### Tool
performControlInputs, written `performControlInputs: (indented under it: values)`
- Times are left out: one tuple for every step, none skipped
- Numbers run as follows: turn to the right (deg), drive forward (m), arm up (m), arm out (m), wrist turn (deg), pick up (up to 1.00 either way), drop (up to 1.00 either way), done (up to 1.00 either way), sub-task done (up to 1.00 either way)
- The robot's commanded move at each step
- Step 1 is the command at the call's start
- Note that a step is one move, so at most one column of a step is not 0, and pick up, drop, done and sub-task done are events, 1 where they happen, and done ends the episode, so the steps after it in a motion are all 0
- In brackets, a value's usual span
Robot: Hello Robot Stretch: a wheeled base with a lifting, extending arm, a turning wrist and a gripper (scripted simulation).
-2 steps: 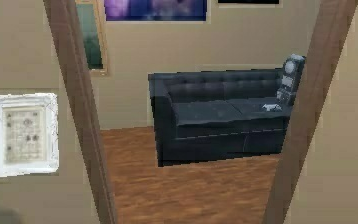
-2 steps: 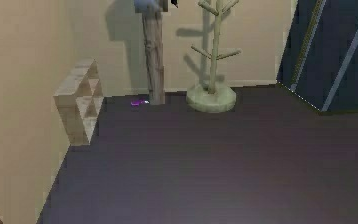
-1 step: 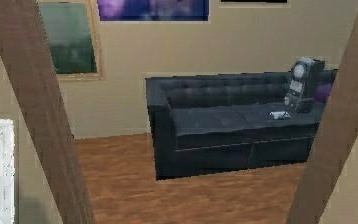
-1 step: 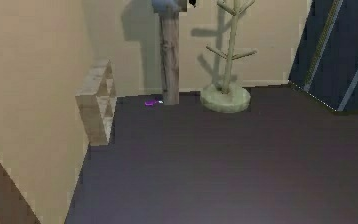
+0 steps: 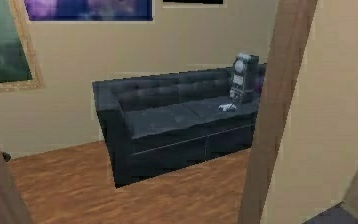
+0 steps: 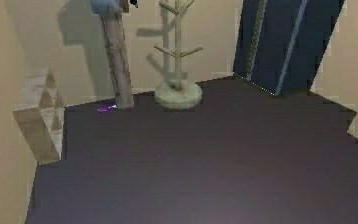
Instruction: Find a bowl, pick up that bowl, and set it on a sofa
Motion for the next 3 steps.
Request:
performControlInputs:
  values:
    - [0.0,0.30,0.00,0.00,0.0,0.00,0.00,0.00,0.00]
    - [-42.0,0.00,0.00,0.00,0.0,0.00,0.00,0.00,0.00]
    - [0.0,0.80,0.00,0.00,0.0,0.00,0.00,0.00,0.00]
